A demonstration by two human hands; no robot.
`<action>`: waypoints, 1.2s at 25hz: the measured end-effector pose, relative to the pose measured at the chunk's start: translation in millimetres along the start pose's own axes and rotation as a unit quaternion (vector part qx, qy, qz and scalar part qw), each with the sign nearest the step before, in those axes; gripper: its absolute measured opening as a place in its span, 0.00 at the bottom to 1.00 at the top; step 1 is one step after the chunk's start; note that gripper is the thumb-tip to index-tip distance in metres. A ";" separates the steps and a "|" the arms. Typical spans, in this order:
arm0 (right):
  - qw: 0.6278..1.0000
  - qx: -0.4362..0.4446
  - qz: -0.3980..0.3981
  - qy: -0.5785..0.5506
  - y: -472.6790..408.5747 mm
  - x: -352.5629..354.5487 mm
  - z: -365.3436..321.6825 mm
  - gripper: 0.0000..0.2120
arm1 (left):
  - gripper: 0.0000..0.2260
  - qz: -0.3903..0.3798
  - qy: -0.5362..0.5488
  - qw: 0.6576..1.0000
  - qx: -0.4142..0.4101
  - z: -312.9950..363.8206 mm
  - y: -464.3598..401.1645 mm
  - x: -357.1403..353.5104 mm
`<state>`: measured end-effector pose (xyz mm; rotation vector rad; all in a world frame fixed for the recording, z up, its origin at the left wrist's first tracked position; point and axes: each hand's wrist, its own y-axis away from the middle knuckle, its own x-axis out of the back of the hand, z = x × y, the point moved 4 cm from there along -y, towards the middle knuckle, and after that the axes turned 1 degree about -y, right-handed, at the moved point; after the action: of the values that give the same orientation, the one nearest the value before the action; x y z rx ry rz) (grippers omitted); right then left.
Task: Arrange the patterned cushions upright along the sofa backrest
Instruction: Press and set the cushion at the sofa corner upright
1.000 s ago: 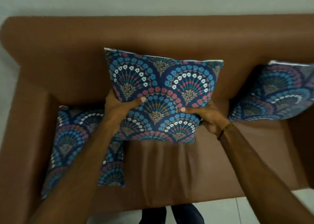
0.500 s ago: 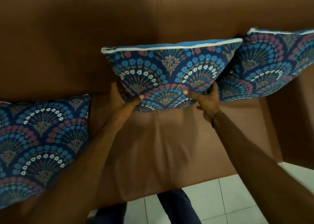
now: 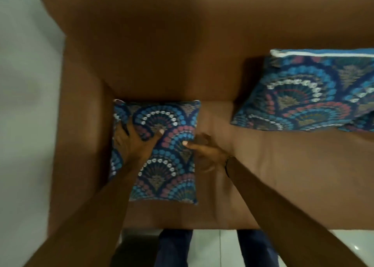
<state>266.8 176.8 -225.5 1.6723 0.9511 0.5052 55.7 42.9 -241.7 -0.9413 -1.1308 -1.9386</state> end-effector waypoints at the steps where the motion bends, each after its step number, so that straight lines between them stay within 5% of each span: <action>1: 1.000 0.005 -0.017 0.002 -19.1 -22.7 -4.2 0.32 | 0.61 -0.028 0.028 0.998 0.042 -14.1 -10.6 7.9; 3: 0.999 0.037 -0.008 -0.009 -53.3 -50.7 -9.2 0.49 | 0.73 -0.082 0.111 0.986 0.098 -33.5 -30.3 16.2; 6: 0.989 0.134 0.057 -0.030 -45.4 -60.4 -23.3 0.26 | 0.78 -0.087 0.207 0.969 0.103 -49.2 -50.3 19.9; 8: 0.975 0.176 0.119 -0.060 -33.6 -49.4 -25.7 0.24 | 0.72 -0.062 0.265 0.962 0.030 -38.9 -46.1 32.1; 12: 0.929 0.304 0.207 -0.034 -18.8 -36.9 -67.6 0.45 | 0.66 0.029 0.309 0.943 -0.125 -0.3 -46.9 81.5; 15: 0.914 0.362 0.183 -0.003 -28.7 -34.9 -110.9 0.45 | 0.66 0.024 0.305 0.937 -0.170 10.3 -66.4 96.1; 22: 0.899 0.380 0.217 0.021 -46.6 -37.2 -105.8 0.49 | 0.63 0.044 0.279 0.943 -0.176 -6.3 -65.5 94.5; 30: 0.922 0.351 0.163 0.032 -12.9 -15.7 -99.7 0.53 | 0.62 0.100 0.262 0.952 -0.123 -0.6 -22.6 70.9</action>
<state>179.8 224.9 -204.0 2.5037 0.9660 0.4654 1.5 36.7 -191.2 -0.5756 -0.4793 -2.0188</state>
